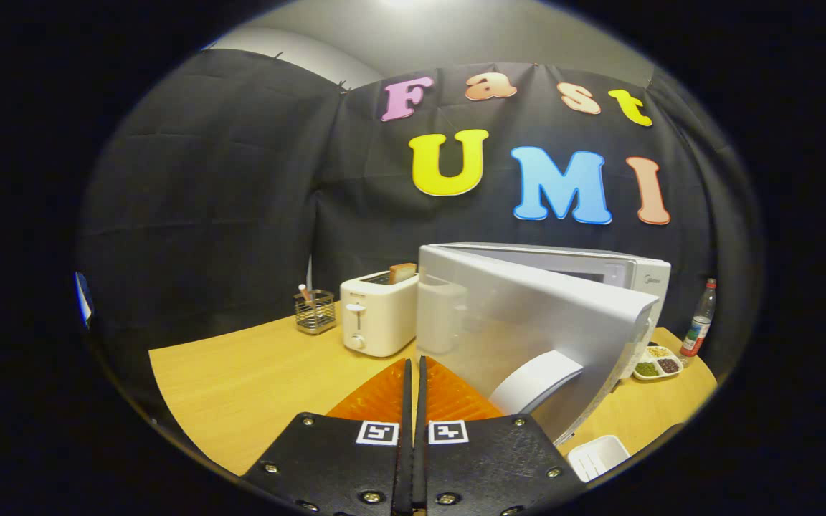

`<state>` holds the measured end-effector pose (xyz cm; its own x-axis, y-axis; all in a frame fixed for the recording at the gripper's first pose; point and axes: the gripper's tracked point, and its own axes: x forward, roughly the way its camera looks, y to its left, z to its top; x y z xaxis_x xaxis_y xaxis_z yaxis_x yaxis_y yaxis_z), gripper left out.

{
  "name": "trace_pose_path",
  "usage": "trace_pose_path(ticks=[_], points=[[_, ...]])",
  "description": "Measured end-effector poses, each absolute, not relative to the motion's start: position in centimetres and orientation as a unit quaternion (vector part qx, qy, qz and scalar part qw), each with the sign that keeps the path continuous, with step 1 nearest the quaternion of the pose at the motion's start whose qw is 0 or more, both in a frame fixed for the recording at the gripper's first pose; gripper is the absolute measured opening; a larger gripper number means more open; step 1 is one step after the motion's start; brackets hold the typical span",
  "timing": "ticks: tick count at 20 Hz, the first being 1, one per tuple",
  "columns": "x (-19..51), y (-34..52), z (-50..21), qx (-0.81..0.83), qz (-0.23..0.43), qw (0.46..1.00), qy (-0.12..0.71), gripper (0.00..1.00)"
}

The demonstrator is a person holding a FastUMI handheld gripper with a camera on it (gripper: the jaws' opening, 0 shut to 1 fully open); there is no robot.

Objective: Open the microwave, put the food inside, and close the microwave door.

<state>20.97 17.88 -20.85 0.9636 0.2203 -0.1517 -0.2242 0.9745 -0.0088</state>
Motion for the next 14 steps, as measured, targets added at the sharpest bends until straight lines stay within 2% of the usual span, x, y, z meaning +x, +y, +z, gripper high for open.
trace_pose_path(ticks=[7,14], points=[[25.2,9.3,-19.7,-0.026,-0.008,0.998,0.049,0.01],[30.0,4.0,-20.1,-0.058,-0.080,0.994,0.053,0.01]])
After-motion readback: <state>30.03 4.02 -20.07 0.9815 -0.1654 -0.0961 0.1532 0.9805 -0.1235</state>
